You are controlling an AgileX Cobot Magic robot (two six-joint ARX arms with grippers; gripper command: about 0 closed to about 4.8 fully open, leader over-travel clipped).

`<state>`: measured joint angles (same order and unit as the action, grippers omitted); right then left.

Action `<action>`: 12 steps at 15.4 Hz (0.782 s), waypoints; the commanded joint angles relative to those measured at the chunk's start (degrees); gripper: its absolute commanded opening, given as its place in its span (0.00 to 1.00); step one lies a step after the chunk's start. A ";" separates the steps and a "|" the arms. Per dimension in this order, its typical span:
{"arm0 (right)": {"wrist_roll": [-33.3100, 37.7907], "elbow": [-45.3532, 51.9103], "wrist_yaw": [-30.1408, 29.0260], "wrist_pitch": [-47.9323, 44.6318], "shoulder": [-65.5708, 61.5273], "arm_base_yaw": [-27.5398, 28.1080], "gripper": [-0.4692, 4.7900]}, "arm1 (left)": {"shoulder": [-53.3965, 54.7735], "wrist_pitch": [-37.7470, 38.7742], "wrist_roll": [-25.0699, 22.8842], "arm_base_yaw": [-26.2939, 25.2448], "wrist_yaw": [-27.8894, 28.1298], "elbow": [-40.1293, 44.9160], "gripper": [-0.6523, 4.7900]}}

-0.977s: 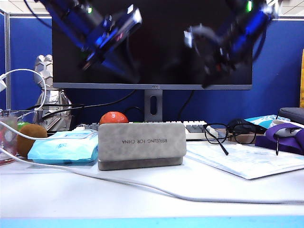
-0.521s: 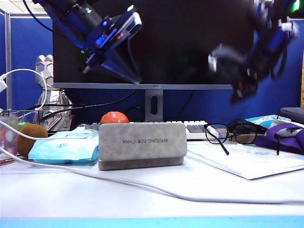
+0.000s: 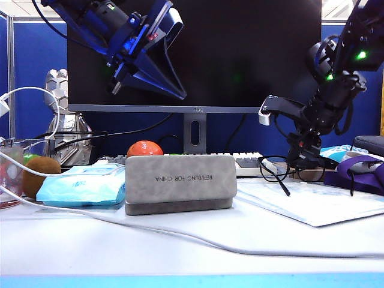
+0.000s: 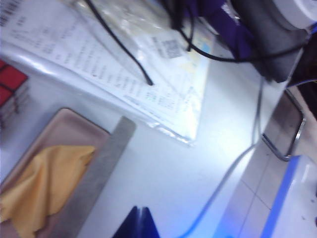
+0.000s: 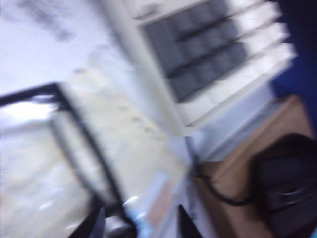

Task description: Pick up the glasses, fold the temples of the glasses, place the glasses into the glasses case, and finally close the glasses case.

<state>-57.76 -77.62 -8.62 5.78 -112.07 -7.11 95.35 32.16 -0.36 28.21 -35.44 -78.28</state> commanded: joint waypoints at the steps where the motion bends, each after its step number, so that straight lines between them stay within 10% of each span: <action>1: -0.72 -0.28 0.66 -1.33 -0.87 0.00 0.40 | -0.04 -0.37 -0.15 0.04 -0.81 -0.13 0.15; 12: -0.85 -6.29 1.29 3.54 -6.05 0.22 0.25 | -0.04 -0.50 -0.26 0.04 -0.79 -0.11 0.15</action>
<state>-58.63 -83.64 -7.46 7.35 -117.82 -6.98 95.37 32.14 -0.38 28.21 -35.83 -78.28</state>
